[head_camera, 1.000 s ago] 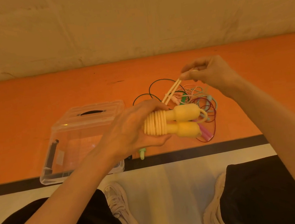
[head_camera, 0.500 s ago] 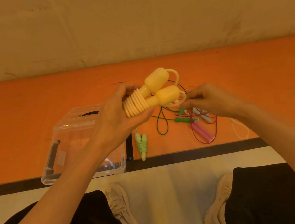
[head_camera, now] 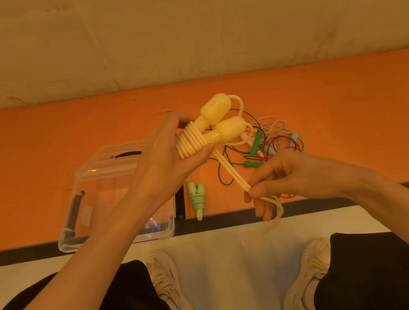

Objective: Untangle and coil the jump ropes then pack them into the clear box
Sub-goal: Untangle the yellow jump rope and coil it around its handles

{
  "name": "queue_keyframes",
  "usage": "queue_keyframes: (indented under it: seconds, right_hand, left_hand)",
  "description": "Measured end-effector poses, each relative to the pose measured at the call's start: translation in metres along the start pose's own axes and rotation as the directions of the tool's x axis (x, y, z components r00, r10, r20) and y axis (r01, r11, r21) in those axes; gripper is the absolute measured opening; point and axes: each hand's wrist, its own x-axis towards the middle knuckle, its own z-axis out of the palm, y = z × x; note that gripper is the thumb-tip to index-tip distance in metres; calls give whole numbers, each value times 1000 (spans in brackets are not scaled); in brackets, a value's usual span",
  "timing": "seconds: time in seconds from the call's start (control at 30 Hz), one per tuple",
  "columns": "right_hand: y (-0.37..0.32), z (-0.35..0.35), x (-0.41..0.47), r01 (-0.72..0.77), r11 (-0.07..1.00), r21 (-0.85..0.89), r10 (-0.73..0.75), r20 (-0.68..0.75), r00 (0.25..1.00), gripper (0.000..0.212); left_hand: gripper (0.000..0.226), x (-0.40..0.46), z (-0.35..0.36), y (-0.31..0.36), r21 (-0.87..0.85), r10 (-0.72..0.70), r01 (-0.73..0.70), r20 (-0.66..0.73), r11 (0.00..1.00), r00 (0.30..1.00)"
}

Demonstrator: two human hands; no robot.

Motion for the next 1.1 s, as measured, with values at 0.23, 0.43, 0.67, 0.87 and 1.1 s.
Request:
queue_keyframes:
  seconds: [0.23,0.43,0.67,0.87,1.1]
  right_hand:
    - [-18,-1,-12,53,987,154,-64,68,996,17]
    - [-18,-11,-17,125,975,185,-113,-73,991,22]
    - [-14,-9,-9,158,929,334,-152,-43,987,21]
    - [-19,0,2,167,921,351,-171,-18,985,22]
    - [-26,-10,-16,67,998,16,-64,-117,991,21]
  left_hand:
    - [52,-4,5,3,217,129,-139,58,966,990]
    - [54,-3,7,4,296,191,-209,90,932,978]
    - [56,1,3,6,325,200,-216,83,921,976]
    - [58,-2,15,10,394,294,-294,62,871,954]
    - [56,1,6,2,360,217,-205,7,910,976]
